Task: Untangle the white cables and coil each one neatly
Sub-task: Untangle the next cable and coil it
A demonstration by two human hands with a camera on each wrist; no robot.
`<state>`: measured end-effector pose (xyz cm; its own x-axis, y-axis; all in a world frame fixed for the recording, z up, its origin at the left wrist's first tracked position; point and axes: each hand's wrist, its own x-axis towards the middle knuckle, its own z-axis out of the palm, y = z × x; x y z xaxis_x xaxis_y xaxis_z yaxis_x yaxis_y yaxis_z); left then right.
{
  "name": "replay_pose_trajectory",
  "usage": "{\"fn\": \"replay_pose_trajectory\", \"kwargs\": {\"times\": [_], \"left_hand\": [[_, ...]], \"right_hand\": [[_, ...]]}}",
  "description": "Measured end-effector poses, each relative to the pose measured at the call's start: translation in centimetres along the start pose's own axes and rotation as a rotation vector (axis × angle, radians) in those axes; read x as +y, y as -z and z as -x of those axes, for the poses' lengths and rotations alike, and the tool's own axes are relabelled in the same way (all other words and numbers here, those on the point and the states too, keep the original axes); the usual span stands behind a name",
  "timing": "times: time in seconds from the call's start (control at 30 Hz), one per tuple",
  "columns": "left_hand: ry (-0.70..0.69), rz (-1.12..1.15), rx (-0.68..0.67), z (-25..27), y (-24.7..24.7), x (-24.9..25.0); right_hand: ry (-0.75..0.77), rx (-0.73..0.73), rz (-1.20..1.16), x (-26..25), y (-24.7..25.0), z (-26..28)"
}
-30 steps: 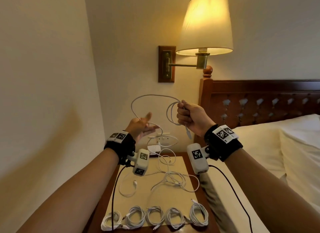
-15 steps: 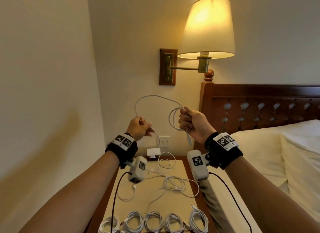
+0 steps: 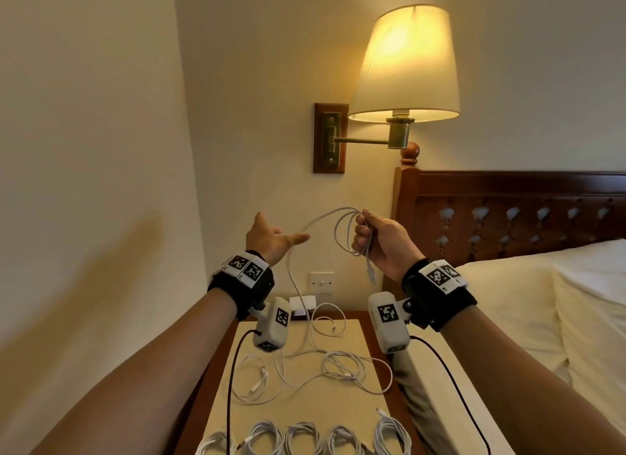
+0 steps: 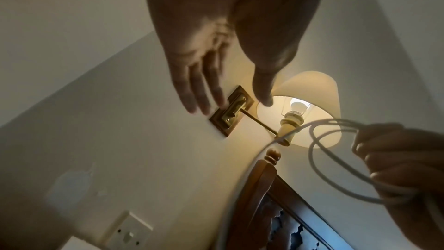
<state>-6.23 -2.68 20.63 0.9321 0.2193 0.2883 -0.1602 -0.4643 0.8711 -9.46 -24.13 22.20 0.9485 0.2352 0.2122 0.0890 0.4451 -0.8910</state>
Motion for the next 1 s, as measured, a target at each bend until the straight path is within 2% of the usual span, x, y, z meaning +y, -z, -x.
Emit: {"fn": "replay_pose_trajectory", "kwargs": {"times": [0.03,0.13,0.33,0.47,0.57,0.63,0.73,0.83,0.9,0.97,1.0], "left_hand": [[-0.032,0.052,-0.01,0.0,0.0,0.2],[-0.173,0.062,-0.152,0.2,-0.1,0.8],[-0.366,0.155,-0.344,3.0,-0.9,1.4],[-0.37,0.311,-0.311,4.8,-0.9,0.5],[-0.318,0.392,-0.248,5.6,-0.7,-1.1],[-0.304,0.381,-0.2,6.1,-0.8,-2.9],[-0.302,0.345,-0.154,6.9,-1.1,-5.7],[-0.178,0.413,-0.108,7.2,-1.3,-7.5],[-0.113,0.307,-0.054,7.5,-1.4,-7.6],[-0.181,-0.091,-0.068,8.1,-1.5,-6.8],[-0.235,-0.336,-0.157,8.9,-1.5,-5.7]], "right_hand": [[0.005,0.003,0.01,-0.2,-0.1,0.0],[0.011,-0.028,0.04,-0.6,-0.3,0.0],[-0.03,-0.207,0.073,-1.2,-0.8,1.1],[-0.028,-0.237,0.085,-1.7,-1.2,2.0],[-0.011,-0.219,-0.081,-2.2,-1.4,2.5],[-0.011,-0.227,-0.187,-2.4,-1.3,2.9],[-0.032,-0.278,-0.203,-1.9,-1.0,3.6],[-0.037,-0.27,-0.25,-0.8,-0.8,4.1],[-0.023,-0.238,-0.259,-0.3,-0.8,4.3],[-0.013,-0.219,-0.226,0.0,-1.0,4.4],[-0.013,-0.219,-0.203,0.2,-1.1,4.4]]}}
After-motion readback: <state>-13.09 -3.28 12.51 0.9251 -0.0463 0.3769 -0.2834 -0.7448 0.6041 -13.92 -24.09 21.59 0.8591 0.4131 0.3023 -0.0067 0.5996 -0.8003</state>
